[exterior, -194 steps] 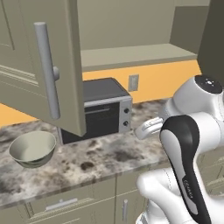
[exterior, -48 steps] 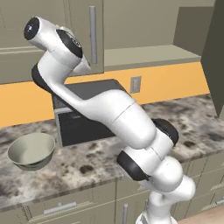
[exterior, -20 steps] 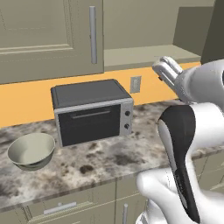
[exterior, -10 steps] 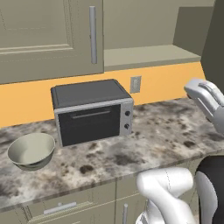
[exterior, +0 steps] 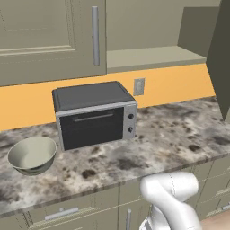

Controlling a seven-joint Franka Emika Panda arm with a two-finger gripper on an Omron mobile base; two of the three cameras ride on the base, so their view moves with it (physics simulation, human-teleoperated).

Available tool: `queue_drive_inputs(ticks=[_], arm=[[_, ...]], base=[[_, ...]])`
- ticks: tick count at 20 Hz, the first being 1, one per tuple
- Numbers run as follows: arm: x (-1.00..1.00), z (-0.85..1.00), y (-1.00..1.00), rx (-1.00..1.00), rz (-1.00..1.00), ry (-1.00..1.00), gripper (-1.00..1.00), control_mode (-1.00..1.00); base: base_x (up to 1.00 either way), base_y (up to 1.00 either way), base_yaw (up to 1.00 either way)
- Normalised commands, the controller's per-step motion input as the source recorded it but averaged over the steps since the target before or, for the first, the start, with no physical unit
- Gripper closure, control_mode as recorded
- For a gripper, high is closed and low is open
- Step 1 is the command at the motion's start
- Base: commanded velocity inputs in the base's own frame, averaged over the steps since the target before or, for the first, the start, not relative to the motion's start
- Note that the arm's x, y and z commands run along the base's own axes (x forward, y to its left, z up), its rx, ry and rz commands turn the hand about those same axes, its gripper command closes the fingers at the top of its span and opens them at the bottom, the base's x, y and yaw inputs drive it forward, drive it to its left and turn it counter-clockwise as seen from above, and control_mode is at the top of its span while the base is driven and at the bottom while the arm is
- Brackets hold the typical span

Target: Open the cabinet and move the ladle to the pot. Then close the cabinet.

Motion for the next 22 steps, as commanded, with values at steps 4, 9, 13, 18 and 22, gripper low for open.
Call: queue_drive_inputs(ticks=[4,9,13,18,22], arm=[[-0.16,0.05,-0.58,0.24,0.1,0.04,-1.0,-1.0],[0.01,0.0,-0.69,0.28,0.13,0.02,-1.0,-1.0],[0.09,-0.04,-0.59,0.28,0.17,0.0,-1.0,-1.0],[0.43,-0.08,-0.42,0.28,0.16,0.0,-1.0,-1.0],[0.81,-0.08,-0.28,0.29,0.15,0.0,-1.0,-1.0]], base=[[0.0,0.0,0.0],[0.0,0.0,0.0],[0.0,0.0,0.0],[0.0,0.0,0.0],[0.0,0.0,0.0]])
